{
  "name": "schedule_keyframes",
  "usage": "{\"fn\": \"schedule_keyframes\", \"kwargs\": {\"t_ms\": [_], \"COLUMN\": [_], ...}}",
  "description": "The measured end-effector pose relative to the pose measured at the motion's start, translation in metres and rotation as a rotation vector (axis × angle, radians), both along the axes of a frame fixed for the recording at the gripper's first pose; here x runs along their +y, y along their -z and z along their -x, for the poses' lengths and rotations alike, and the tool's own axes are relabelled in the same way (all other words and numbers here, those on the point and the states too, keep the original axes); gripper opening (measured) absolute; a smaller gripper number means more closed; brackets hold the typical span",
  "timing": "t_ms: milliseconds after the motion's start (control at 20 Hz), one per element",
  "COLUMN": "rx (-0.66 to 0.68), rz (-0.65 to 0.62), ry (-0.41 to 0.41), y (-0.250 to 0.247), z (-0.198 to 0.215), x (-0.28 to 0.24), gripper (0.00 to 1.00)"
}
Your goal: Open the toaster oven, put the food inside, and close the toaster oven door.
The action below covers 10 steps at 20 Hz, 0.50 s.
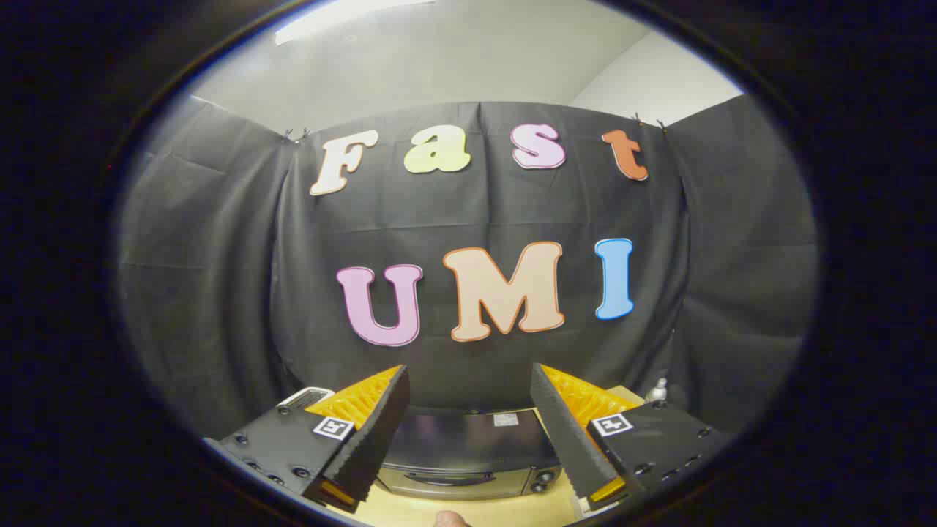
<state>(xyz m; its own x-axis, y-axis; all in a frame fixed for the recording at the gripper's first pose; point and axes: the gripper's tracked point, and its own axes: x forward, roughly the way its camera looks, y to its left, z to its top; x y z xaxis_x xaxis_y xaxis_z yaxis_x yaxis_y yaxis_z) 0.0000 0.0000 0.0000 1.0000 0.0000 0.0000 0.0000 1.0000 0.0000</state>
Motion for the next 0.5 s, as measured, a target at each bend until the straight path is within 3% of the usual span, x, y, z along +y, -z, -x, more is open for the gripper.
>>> {"fn": "schedule_keyframes", "kwargs": {"t_ms": [500], "rx": [-0.009], "rz": [0.045], "ry": [-0.019], "y": [-0.011], "z": [-0.004], "x": [0.015], "gripper": [1.00]}}
